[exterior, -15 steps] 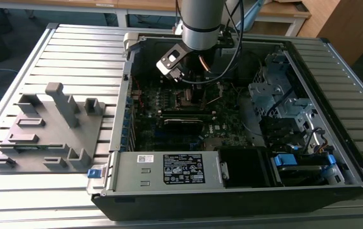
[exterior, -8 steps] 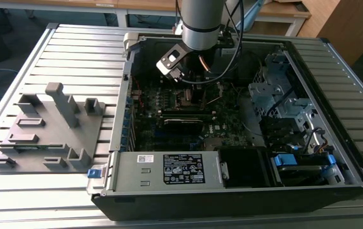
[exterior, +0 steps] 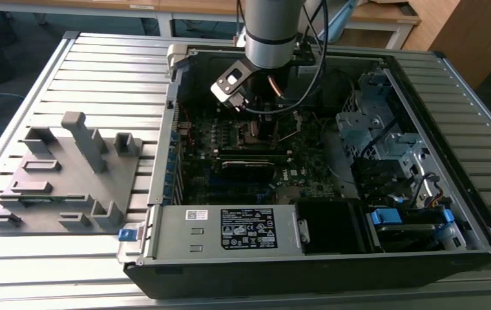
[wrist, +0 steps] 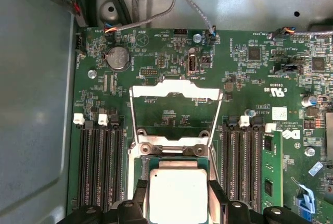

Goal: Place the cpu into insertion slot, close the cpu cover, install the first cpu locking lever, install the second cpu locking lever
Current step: 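Place the cpu into insertion slot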

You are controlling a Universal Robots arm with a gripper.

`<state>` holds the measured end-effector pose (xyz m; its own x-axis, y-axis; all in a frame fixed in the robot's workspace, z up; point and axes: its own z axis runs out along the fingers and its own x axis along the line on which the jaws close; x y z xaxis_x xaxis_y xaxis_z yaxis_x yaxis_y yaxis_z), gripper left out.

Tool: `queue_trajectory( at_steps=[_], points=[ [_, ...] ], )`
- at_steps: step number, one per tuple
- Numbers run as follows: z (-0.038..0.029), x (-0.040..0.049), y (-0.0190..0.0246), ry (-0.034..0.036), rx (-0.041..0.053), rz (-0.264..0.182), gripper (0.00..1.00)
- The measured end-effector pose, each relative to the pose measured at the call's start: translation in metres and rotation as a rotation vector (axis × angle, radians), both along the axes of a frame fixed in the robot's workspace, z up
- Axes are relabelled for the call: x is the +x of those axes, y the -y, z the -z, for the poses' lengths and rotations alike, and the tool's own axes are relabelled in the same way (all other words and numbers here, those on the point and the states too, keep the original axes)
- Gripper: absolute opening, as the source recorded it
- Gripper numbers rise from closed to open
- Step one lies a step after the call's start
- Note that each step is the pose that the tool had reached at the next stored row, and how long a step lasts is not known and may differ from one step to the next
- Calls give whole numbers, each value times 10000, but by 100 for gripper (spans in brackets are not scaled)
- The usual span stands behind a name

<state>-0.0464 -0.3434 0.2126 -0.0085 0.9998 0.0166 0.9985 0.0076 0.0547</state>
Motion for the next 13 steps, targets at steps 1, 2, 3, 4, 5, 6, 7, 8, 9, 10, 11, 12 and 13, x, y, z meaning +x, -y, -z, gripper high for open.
queue_trajectory(
  at_steps=[1, 2, 3, 4, 5, 6, 7, 8, 9, 10, 11, 12, 13],
  points=[
    [8, -7, -3, 2, -1, -19, 54],
    [20, -13, -6, 4, -1, -39, 54],
    [33, -16, -7, 7, -2, -55, 54],
    [48, -17, -9, 11, -1, -73, 54],
    [63, -18, -10, 16, 0, -94, 54],
    [77, -19, -12, 23, 0, -114, 54],
    [88, -22, -13, 31, -1, -133, 54],
    [96, -25, -13, 35, -1, -144, 54],
    [103, -28, -13, 37, -1, -147, 54],
    [110, -31, -13, 37, -2, -149, 54],
    [116, -35, -13, 37, -11, -150, 54],
    [123, -40, -13, 37, -21, -149, 54],
    [132, -46, -13, 37, -29, -149, 54]
  ],
)
